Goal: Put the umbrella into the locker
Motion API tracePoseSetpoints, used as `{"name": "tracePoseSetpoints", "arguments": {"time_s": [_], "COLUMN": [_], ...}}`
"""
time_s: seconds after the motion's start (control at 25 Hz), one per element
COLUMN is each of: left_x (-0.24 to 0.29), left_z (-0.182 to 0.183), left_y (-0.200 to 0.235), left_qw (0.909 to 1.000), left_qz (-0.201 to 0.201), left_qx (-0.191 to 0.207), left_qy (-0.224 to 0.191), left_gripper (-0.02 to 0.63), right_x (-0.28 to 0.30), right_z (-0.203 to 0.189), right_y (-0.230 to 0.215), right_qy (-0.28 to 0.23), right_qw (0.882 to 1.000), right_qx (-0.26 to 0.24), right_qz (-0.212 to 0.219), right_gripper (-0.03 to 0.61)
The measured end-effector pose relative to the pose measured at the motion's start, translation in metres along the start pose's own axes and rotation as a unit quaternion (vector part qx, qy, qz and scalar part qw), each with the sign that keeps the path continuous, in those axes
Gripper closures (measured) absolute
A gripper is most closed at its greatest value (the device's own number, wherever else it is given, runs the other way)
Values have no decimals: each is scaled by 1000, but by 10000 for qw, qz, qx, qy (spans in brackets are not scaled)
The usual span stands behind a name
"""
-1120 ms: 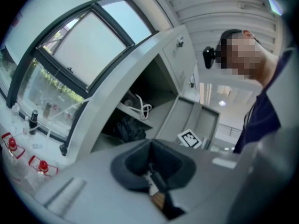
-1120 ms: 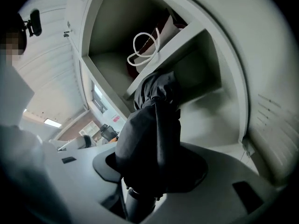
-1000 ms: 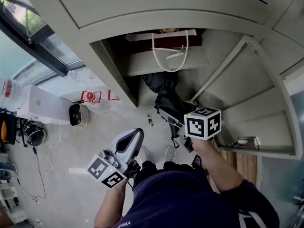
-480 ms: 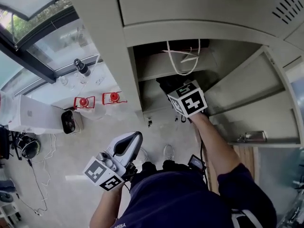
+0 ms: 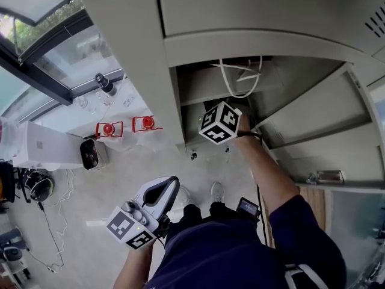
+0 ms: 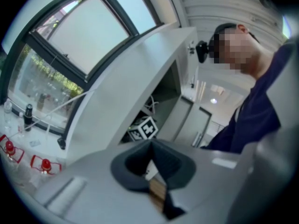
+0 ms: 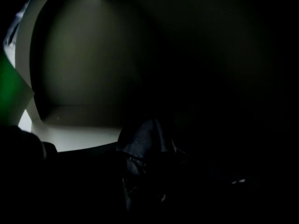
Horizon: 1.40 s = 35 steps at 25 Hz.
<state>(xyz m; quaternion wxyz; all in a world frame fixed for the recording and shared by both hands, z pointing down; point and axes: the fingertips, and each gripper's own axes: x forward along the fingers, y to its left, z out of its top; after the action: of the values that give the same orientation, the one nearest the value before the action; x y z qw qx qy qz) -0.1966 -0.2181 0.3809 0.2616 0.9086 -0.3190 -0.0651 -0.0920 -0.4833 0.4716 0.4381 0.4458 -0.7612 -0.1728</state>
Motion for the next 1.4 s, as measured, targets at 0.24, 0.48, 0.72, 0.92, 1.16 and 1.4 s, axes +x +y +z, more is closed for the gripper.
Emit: {"name": "tracePoseSetpoints", "arguments": {"time_s": [0.24,0.48,0.72,0.92,1.16,1.4], "left_x": [-1,3,8,11,15,22], "left_z": [-10,-7,-5,-4,-2,2], "left_y": [2,5,8,7,3,-7], "left_qw": [9998,9997,9997,9998,9998,9996], "left_qz": [52,76,90,78,29,-100], "left_qx": [-42,1,16,-6,38,149], "left_qy": [177,212,213,208,209,200], "left_gripper": [612,612,612,612,612,612], "right_x": [25,46,50,50,33,-18], "right_z": [-2,-6,-11,-11,-4,-6], "right_y": [1,7,8,11,7,1], "right_qy": [-70,-33,17,-26,-264,-582], "right_qw": [9967,9984,9999,9990,9975,9945], "right_qx": [-701,-524,-70,120,242,800], "right_qz": [-399,-193,117,437,612,346], "right_gripper": [373,373,371,368,301,299]}}
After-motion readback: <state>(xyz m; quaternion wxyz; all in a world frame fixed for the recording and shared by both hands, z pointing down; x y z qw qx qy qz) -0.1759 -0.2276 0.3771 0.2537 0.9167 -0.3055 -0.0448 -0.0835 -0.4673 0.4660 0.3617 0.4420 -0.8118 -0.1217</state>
